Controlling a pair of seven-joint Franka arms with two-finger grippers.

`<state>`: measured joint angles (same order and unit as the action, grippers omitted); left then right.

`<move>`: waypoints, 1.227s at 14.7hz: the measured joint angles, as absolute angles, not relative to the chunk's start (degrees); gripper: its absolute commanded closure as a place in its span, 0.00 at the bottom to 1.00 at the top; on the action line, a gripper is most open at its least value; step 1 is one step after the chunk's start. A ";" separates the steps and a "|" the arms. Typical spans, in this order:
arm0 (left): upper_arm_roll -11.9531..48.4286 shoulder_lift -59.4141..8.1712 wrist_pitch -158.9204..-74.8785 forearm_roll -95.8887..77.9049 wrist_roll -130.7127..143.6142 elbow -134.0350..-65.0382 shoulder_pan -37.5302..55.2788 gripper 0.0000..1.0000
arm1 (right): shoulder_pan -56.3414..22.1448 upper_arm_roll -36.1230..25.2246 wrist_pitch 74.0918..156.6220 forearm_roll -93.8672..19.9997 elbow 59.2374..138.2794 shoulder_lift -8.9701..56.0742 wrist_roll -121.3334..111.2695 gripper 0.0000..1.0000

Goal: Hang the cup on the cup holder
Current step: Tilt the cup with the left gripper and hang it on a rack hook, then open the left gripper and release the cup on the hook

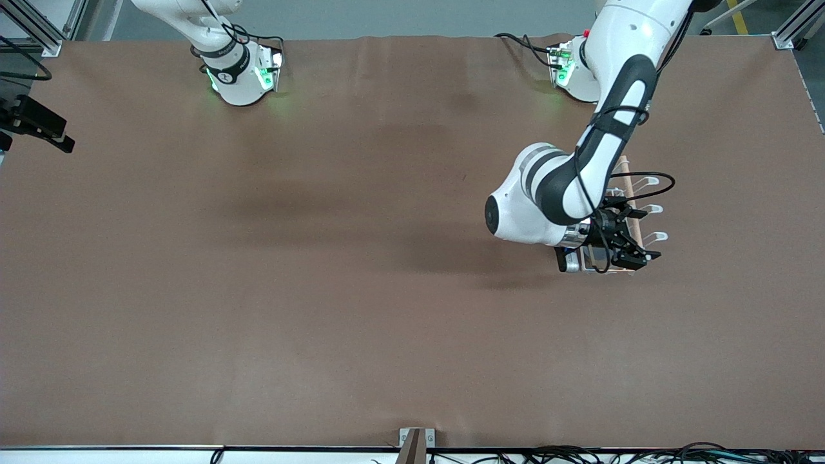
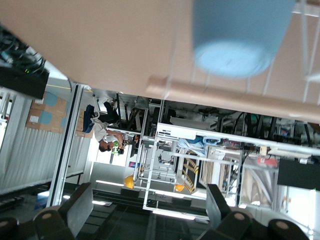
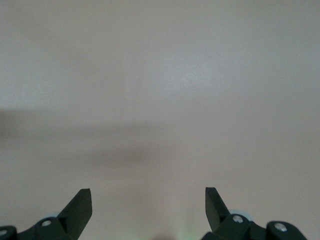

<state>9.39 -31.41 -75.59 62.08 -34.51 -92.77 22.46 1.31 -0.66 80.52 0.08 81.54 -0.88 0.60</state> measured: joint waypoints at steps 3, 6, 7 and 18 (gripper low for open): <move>9.35 -29.01 -75.15 56.27 -34.01 -86.22 20.95 0.00 | 1.51 -0.83 80.52 0.06 81.58 -0.88 0.61 0.00; 9.40 -27.25 -75.20 49.92 -33.83 -79.26 19.76 0.00 | 1.56 -0.88 80.52 0.04 81.60 -0.88 0.61 0.00; 9.70 -27.07 -75.20 48.55 -33.10 -77.30 19.85 0.00 | 1.56 -0.89 80.52 0.03 81.61 -0.88 0.61 0.00; 10.28 -22.13 -79.73 22.14 -1.28 -70.40 17.56 0.00 | 1.59 -0.91 80.54 0.02 81.65 -0.88 0.61 0.00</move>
